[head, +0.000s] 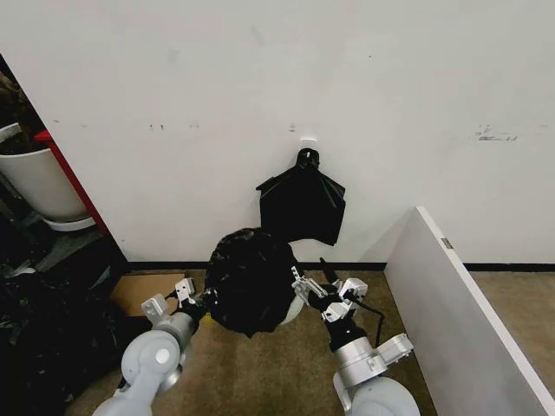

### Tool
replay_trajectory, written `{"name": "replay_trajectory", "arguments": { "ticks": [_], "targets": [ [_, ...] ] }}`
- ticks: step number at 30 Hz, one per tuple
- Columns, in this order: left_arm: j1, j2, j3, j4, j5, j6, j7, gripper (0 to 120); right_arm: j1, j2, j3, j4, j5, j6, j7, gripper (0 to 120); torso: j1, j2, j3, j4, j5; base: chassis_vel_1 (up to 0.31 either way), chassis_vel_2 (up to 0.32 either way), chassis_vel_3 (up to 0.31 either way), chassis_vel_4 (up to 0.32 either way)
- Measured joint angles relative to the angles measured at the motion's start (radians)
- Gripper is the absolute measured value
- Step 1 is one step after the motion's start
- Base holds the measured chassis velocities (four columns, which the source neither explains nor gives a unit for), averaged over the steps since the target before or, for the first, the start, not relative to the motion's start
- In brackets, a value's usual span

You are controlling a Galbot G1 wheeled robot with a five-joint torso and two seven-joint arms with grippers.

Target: Place the garbage bag over the trash bin.

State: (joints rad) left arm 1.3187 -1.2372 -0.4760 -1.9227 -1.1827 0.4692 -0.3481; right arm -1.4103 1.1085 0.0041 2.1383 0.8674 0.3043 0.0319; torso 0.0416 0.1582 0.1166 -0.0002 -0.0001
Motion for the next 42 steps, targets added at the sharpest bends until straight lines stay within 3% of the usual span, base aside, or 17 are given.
{"name": "replay_trajectory", "arguments": {
  "ticks": [3, 7, 9, 13, 19, 32, 42],
  "targets": [
    [-0.008, -0.005, -0.013, 0.007, -0.035, 0.013, -0.01, 0, 0.0, -0.008, 0.005, -0.027, 0.009, 0.011, -0.074, 100, 0.0, 0.0, 0.0, 0.0, 0.0, 0.0, 0.0, 0.0, 0.0],
    [-0.025, -0.012, -0.038, -0.001, -0.099, 0.068, -0.027, 0, 0.011, -0.027, 0.026, -0.163, -0.014, 0.083, -0.364, 100, 0.0, 0.0, 0.0, 0.0, 0.0001, 0.0, 0.0, 0.0, 0.0],
    [-0.029, -0.012, -0.041, -0.003, -0.105, 0.079, -0.029, 0, 0.019, -0.028, 0.034, -0.213, -0.009, 0.1, -0.446, 100, 0.0, 0.0, 0.0, -0.0001, 0.0001, 0.0, 0.0, 0.0, 0.0],
    [-0.028, -0.009, -0.046, -0.008, -0.109, 0.093, -0.03, 0, 0.031, -0.023, 0.029, -0.278, -0.021, 0.118, -0.484, 100, 0.0, 0.0, 0.0, -0.0001, 0.0001, 0.0, 0.0, 0.0, 0.0],
    [-0.014, -0.008, -0.05, -0.018, -0.109, 0.097, -0.026, 0, 0.06, -0.004, 0.027, -0.374, -0.163, 0.169, -0.477, 99, 0.0, 0.0, 0.0, 0.0002, 0.0002, 0.0, 0.0, 0.0, 0.0],
    [-0.007, -0.007, -0.04, -0.025, -0.08, 0.089, -0.012, 0, 0.065, 0.0, 0.018, -0.379, -0.121, 0.172, -0.451, 55, 0.0, 0.0, 0.0, 0.0, 0.0002, 0.0, 0.0, 0.0, 0.0],
    [-0.001, -0.009, -0.035, -0.025, -0.057, 0.085, -0.004, 0, 0.074, 0.007, 0.008, -0.383, 0.016, 0.177, -0.458, 15, 0.0, 0.0, 0.0, 0.0, 0.0001, 0.0, 0.0, 0.0, 0.0]
  ]
}}
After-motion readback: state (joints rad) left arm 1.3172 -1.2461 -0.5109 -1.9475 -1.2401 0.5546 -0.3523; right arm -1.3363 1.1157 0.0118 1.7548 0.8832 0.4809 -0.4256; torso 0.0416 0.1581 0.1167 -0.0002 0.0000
